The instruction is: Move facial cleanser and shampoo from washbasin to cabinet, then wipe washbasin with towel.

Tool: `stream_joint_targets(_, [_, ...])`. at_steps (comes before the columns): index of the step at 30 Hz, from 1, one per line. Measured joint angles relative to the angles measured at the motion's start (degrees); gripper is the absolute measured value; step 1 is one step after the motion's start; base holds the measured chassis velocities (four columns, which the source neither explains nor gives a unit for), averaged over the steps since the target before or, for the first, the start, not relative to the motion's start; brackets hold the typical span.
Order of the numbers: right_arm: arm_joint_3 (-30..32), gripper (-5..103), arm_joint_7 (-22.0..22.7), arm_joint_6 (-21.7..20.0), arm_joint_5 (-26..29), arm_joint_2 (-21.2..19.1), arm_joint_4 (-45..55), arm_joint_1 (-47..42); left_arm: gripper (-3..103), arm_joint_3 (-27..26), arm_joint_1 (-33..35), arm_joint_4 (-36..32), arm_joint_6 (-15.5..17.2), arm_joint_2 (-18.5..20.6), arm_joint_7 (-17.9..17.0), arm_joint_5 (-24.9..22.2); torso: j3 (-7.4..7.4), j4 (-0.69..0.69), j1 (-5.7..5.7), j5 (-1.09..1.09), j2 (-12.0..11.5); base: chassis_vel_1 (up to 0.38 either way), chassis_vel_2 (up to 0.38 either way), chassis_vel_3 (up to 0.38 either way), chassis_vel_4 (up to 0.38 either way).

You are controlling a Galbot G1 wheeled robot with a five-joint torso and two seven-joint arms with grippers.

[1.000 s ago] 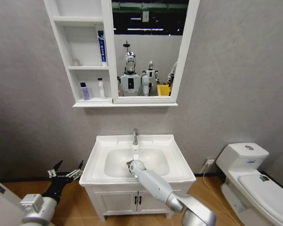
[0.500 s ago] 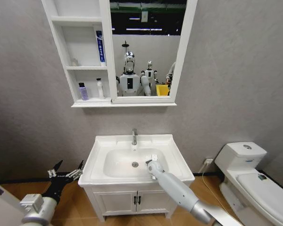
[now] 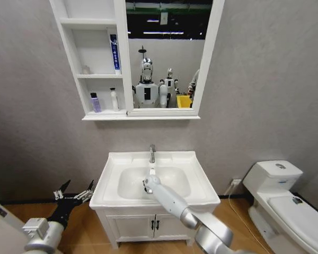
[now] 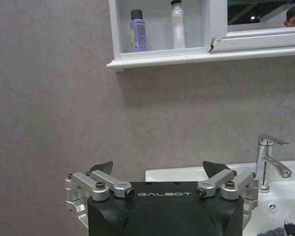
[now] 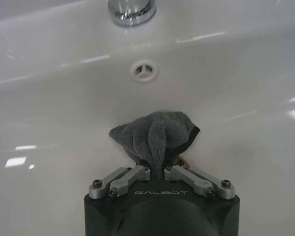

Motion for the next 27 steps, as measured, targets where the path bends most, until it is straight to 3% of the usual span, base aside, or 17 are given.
stream_joint_targets(4, [0.1, 7, -1.8, 0.1, 0.1, -0.1, 0.1, 0.2, 100, 0.0, 0.0, 0.0, 0.0, 0.0, 0.0, 0.0, 0.0, 0.04, 0.01, 0.0, 0.0, 0.0, 0.0, 0.0, 0.0])
stream_joint_targets(10, [0.2, 7, -0.3, -0.2, -1.8, -0.2, 5.5, -5.4, 100, 0.0, 0.0, 0.0, 0.0, 0.0, 0.0, 0.0, 0.0, 0.06, 0.0, 0.01, 0.0, 0.0, 0.0, 0.0, 0.0])
stream_joint_targets(13, [-0.3, 7, -0.6, 0.6, -9.0, -0.6, 9.9, -9.7, 100, 0.0, 0.0, 0.0, 0.0, 0.0, 0.0, 0.0, -0.01, 0.07, -0.01, 0.03, 0.0, 0.0, 0.0, 0.0, 0.0])
stream_joint_targets(16, [-0.3, 7, -0.6, 0.6, -9.9, -1.5, 11.0, -10.5, 100, 0.0, 0.0, 0.0, 0.0, 0.0, 0.0, 0.0, -0.01, 0.1, -0.01, 0.04, 0.0, 0.0, 0.0, 0.0, 0.0])
stream_joint_targets(20, [1.4, 7, -0.9, 0.7, -13.0, -7.6, 13.9, -12.1, 100, 0.0, 0.0, 0.0, 0.0, 0.0, 0.0, 0.0, -0.01, 0.04, -0.01, 0.03, 0.0, 0.0, 0.0, 0.0, 0.0])
stream_joint_targets(27, [2.8, 7, -2.6, 0.8, -12.5, -13.0, 15.2, -12.6, 100, 0.0, 0.0, 0.0, 0.0, 0.0, 0.0, 0.0, -0.03, 0.08, -0.02, 0.03, 0.0, 0.0, 0.0, 0.0, 0.0])
